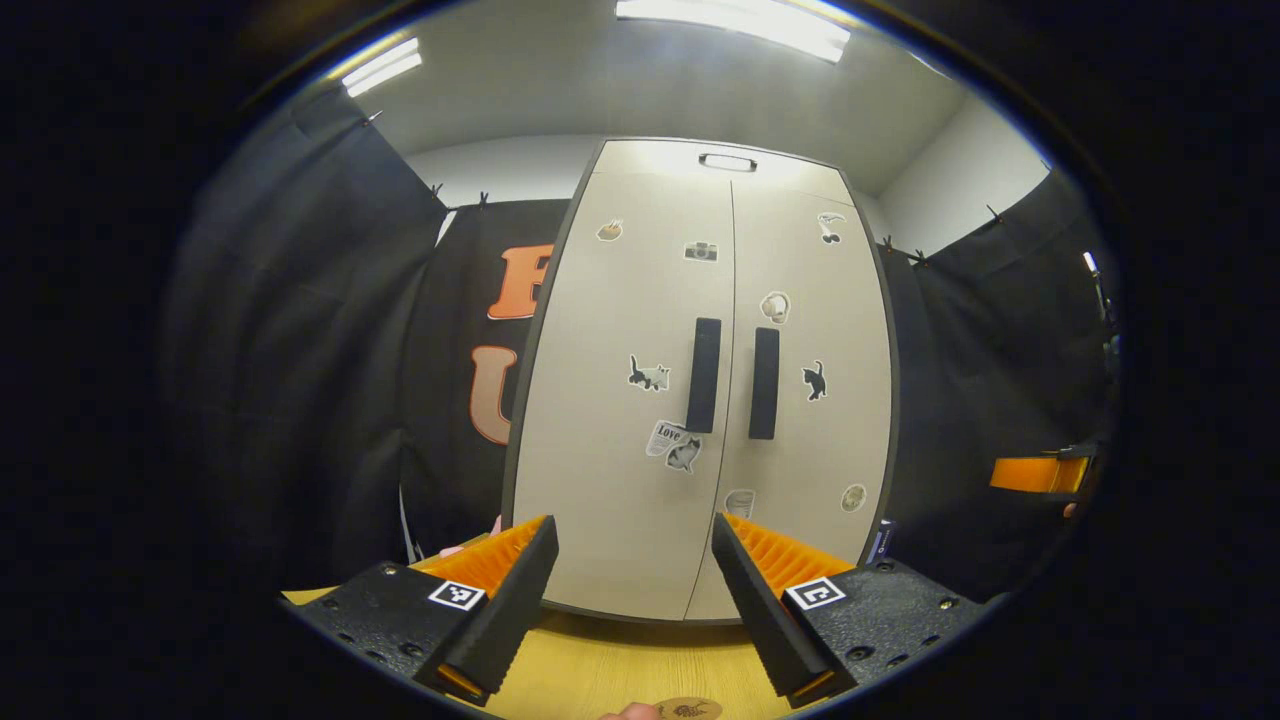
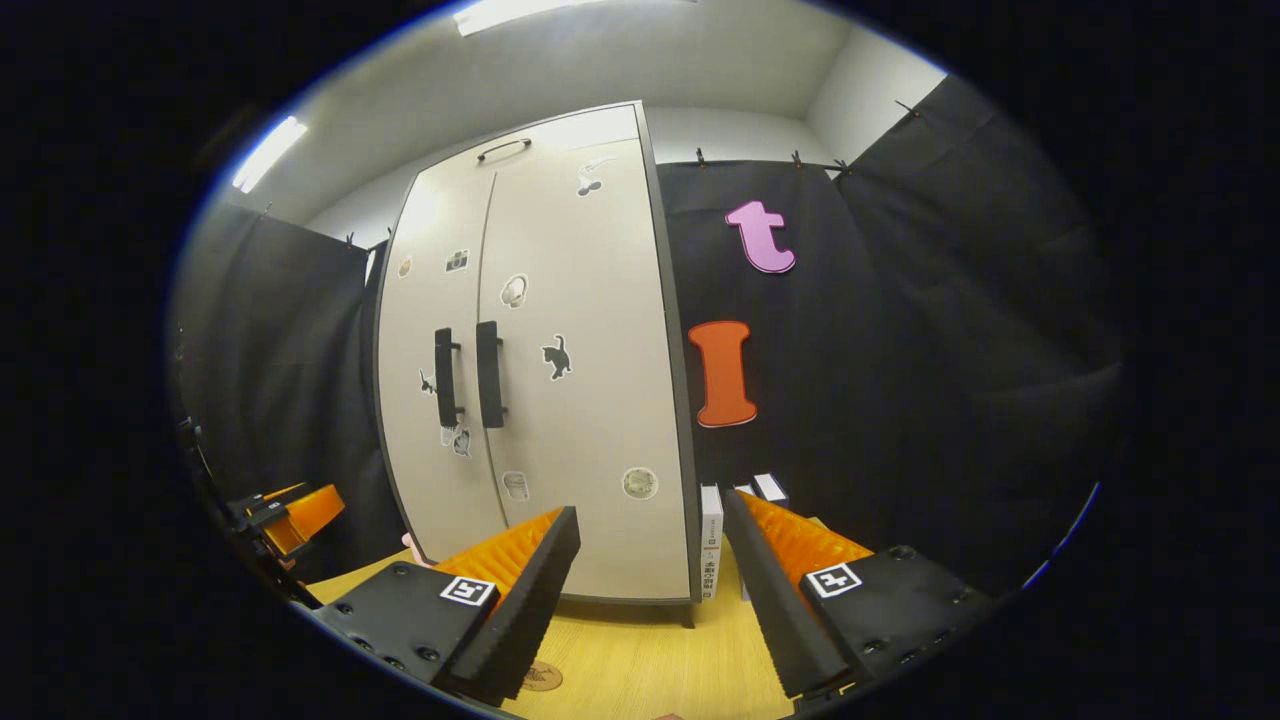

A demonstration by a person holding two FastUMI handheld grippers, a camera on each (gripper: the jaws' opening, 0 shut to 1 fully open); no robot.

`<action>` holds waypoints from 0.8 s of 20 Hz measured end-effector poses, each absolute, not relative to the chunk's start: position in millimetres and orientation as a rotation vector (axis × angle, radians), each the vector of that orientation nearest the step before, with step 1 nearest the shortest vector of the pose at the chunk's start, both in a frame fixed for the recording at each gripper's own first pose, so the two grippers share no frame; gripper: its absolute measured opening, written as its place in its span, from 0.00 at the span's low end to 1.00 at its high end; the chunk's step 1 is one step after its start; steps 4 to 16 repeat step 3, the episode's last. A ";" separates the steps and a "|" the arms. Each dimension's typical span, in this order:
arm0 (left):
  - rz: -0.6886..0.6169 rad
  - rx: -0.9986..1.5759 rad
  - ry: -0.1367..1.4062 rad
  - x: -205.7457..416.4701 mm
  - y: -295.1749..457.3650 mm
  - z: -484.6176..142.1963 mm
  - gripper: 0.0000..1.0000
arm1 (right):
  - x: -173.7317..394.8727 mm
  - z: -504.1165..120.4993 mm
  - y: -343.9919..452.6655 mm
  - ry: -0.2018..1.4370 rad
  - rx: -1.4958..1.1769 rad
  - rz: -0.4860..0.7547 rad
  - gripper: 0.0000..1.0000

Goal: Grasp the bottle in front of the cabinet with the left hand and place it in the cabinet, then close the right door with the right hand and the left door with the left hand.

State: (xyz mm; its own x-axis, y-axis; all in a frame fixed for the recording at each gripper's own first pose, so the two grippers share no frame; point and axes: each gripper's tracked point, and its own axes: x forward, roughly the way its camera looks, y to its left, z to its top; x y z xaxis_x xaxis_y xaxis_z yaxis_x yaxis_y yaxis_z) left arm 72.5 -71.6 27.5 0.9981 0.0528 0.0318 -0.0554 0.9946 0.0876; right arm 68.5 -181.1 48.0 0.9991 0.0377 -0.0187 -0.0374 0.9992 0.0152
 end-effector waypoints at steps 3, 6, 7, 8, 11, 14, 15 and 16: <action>0.041 0.076 -0.017 73.7 -73.9 22.3 0.94 | 65.2 47.3 -181.2 0.021 0.013 0.026 0.97; 0.041 0.076 -0.017 73.7 -73.9 22.3 0.94 | 65.2 47.3 -181.2 0.021 0.013 0.026 0.97; 0.041 0.076 -0.017 73.7 -73.9 22.3 0.94 | 65.2 47.3 -181.2 0.021 0.013 0.026 0.97; 0.041 0.076 -0.017 73.7 -73.9 22.3 0.94 | 65.2 47.3 -181.2 0.021 0.013 0.026 0.97; 0.041 0.076 -0.017 73.7 -73.9 22.3 0.94 | 65.2 47.3 -181.2 0.021 0.013 0.026 0.97; 0.041 0.076 -0.017 73.7 -73.9 22.3 0.94 | 65.2 47.3 -181.2 0.021 0.013 0.026 0.97; 0.041 0.076 -0.017 73.7 -73.9 22.3 0.94 | 65.2 47.3 -181.2 0.021 0.013 0.026 0.97; 0.041 0.076 -0.017 73.7 -73.9 22.3 0.94 | 65.2 47.3 -181.2 0.021 0.013 0.026 0.97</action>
